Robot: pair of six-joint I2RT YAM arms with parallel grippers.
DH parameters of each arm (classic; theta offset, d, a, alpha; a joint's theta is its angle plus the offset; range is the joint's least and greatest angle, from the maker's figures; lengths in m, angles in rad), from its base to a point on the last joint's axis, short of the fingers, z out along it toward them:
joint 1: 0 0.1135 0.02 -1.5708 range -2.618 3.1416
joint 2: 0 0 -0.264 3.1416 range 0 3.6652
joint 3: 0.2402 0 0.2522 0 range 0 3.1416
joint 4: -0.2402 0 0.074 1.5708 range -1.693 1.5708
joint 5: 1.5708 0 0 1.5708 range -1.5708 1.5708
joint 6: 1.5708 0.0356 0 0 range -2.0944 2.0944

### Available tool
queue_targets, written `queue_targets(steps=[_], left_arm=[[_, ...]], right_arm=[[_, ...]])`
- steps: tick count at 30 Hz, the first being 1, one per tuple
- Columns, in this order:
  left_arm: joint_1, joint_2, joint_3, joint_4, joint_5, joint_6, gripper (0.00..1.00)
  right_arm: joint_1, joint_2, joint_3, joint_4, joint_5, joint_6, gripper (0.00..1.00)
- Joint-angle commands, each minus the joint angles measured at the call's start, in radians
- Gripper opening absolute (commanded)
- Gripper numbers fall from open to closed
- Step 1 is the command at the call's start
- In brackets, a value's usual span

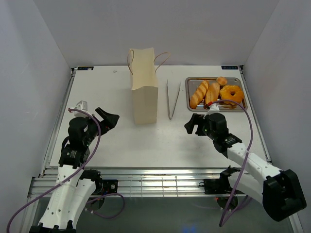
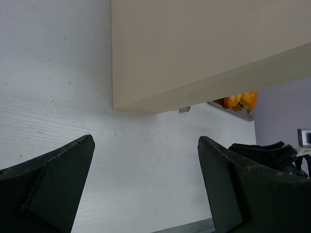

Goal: Place the fake bread into the paper bag

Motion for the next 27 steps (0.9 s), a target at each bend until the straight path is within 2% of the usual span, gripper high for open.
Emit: queue_targets(steps=[1, 5, 12, 15, 16, 19, 27], left_arm=[[0.001, -0.014, 0.023, -0.009, 0.066, 0.013, 0.98], [0.001, 0.001, 0.035, -0.006, 0.093, 0.028, 0.98], [0.001, 0.021, 0.061, 0.004, 0.106, 0.056, 0.98], [0.001, 0.026, 0.077, -0.003, 0.104, 0.077, 0.98], [0.001, 0.026, 0.084, -0.011, 0.101, 0.082, 0.98], [0.001, 0.017, 0.091, -0.012, 0.119, 0.085, 0.98], [0.001, 0.017, 0.106, -0.016, 0.133, 0.091, 0.98]], right_arm=[[0.048, 0.107, 0.093, 0.155, 0.048, 0.015, 0.91], [0.142, 0.270, 0.171, 0.296, 0.148, 0.008, 0.91], [0.204, 0.572, 0.383, 0.439, 0.271, -0.035, 0.90], [0.206, 0.710, 0.469, 0.424, 0.355, -0.046, 0.90], [0.209, 0.756, 0.509, 0.409, 0.428, -0.047, 0.90], [0.209, 0.819, 0.546, 0.445, 0.454, -0.075, 0.90], [0.216, 0.953, 0.730, 0.314, 0.533, -0.087, 0.90]])
